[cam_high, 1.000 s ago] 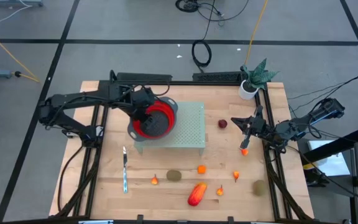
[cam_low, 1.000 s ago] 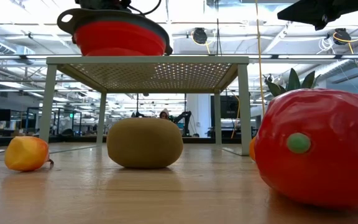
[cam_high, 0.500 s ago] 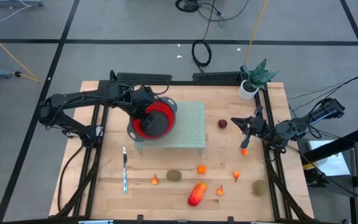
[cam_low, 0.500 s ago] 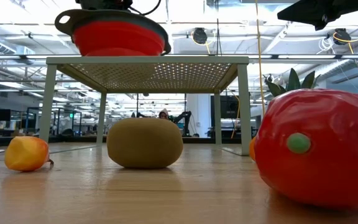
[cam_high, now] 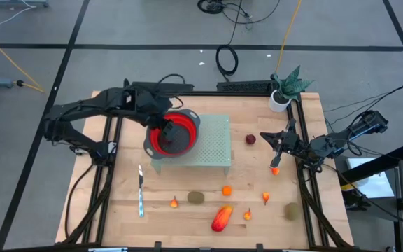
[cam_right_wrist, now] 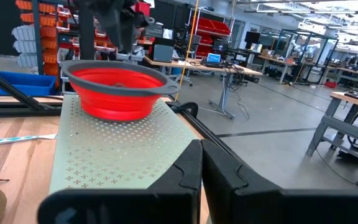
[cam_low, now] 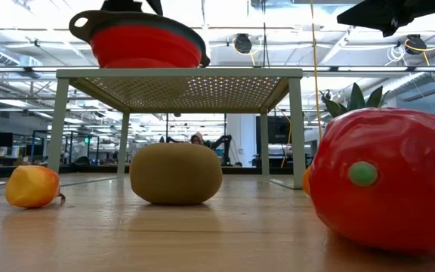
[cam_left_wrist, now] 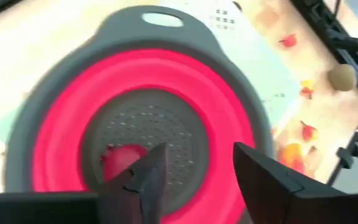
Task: Pick & Place Fruit
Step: Put the left peach into the strainer bowl on the shelf
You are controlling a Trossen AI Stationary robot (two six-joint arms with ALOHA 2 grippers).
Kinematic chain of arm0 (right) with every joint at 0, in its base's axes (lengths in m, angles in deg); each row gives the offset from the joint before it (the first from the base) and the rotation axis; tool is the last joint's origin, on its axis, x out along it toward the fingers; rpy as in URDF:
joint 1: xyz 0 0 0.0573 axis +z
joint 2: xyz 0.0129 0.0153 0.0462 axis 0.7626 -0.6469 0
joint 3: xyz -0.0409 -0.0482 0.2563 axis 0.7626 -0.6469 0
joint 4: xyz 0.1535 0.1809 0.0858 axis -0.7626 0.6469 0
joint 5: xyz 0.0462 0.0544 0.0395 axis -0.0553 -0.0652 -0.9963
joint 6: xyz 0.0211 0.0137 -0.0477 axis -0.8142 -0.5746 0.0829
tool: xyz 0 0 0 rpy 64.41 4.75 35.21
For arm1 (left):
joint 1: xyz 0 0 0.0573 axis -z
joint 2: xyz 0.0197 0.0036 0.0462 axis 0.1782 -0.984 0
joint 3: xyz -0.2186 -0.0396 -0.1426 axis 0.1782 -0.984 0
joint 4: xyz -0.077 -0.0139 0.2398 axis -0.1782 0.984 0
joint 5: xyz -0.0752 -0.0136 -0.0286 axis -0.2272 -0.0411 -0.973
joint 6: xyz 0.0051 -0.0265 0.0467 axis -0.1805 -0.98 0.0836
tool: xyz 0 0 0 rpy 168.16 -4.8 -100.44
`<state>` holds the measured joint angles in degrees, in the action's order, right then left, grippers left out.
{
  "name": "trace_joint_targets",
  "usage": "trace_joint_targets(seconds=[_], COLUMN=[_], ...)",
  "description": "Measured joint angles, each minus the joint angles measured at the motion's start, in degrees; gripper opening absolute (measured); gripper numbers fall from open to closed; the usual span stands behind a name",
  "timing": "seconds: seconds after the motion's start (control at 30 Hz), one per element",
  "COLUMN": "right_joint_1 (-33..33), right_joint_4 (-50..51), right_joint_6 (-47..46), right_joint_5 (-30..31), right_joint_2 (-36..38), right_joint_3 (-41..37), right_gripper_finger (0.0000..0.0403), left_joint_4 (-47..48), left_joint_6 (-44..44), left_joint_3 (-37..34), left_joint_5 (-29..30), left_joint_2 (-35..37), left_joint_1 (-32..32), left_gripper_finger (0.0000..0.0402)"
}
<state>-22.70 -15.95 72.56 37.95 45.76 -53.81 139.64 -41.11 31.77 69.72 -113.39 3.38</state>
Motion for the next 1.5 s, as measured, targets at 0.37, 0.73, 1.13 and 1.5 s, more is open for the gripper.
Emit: trace_joint_targets(seconds=[0.37,0.73,1.13,1.5], right_joint_1=[0.0,0.01,0.01,0.01], right_joint_4=[0.0,0.0,0.56,0.94], right_joint_6=[-0.2,-0.03,-0.01,-0.01], right_joint_5=[-0.14,-0.17,-0.22,-0.22], right_joint_2=[0.01,0.01,-0.02,-0.03], right_joint_3=[0.0,0.0,0.0,0.0], right_gripper_finger=[0.0,0.0,0.0,0.0], left_joint_4=[-2.85,-9.77,-22.4,-37.24], left_joint_6=[-12.2,-22.69,-23.12,-13.3], left_joint_3=[0.57,0.57,0.59,0.57], left_joint_5=[7.79,18.0,25.15,26.1], left_joint_2=[0.0,-0.29,-6.9,-14.38], left_joint_1=[12.76,26.58,38.96,42.35], left_gripper_finger=[0.0093,0.0005,0.0006,0.0002])
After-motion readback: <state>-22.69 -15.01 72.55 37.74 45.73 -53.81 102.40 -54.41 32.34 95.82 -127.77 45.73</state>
